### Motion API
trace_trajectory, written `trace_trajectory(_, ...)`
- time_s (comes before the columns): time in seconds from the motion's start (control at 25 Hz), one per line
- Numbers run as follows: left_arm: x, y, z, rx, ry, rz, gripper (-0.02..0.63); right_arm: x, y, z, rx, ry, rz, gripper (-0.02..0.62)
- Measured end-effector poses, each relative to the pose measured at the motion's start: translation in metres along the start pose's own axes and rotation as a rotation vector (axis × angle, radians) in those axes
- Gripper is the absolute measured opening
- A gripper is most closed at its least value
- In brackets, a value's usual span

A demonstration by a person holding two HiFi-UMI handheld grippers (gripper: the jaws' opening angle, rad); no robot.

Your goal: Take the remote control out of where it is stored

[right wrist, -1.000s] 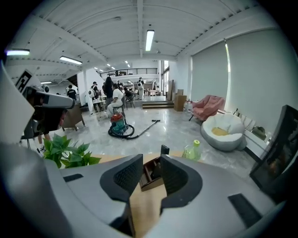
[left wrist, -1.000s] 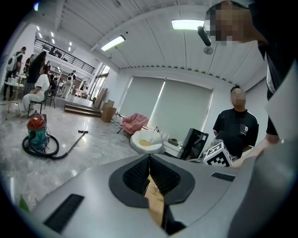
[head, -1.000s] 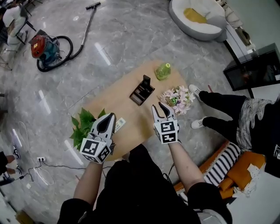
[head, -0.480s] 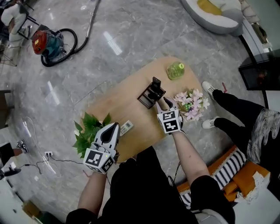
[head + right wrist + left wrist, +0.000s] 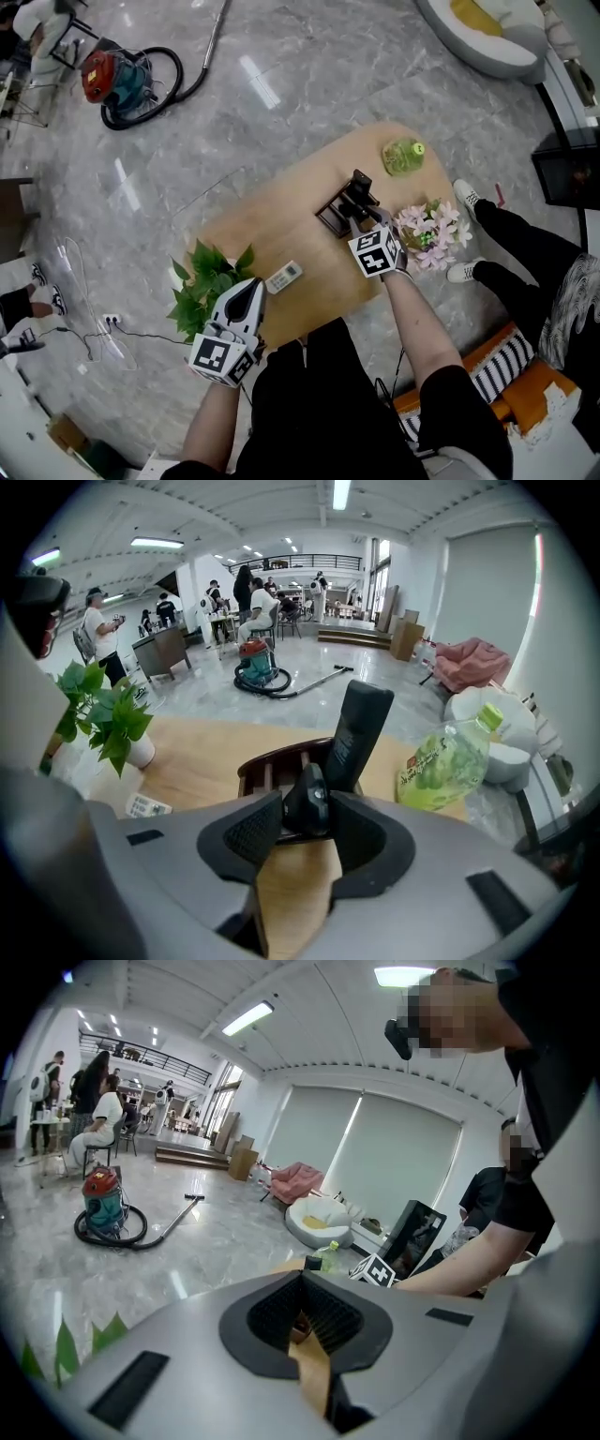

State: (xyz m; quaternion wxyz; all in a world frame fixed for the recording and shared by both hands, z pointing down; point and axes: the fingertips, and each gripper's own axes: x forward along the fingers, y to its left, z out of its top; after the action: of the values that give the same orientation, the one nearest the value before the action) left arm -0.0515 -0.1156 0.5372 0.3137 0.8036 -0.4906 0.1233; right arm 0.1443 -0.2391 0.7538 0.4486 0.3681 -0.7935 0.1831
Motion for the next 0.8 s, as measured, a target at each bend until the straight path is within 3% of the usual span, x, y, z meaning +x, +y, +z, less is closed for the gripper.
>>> trace_trajectory(0.2, -0.003, -0.002, -0.007, -0.018, -0.007, 0.005, 0.008, 0.005, 0.005, -0.009, -0.047, 0.034, 0.002, 0.136)
trace_trajectory(0.24, -0.003, -0.002, -0.006, -0.017, -0.011, 0.003, 0.008, 0.004, 0.008, -0.005, -0.05, 0.028, 0.002, 0.081)
trace_trajectory(0.8, -0.035, -0.027, 0.0, 0.038, -0.055, -0.091, 0.008, -0.102, 0.03, 0.029, -0.015, -0.192, -0.133, 0.069)
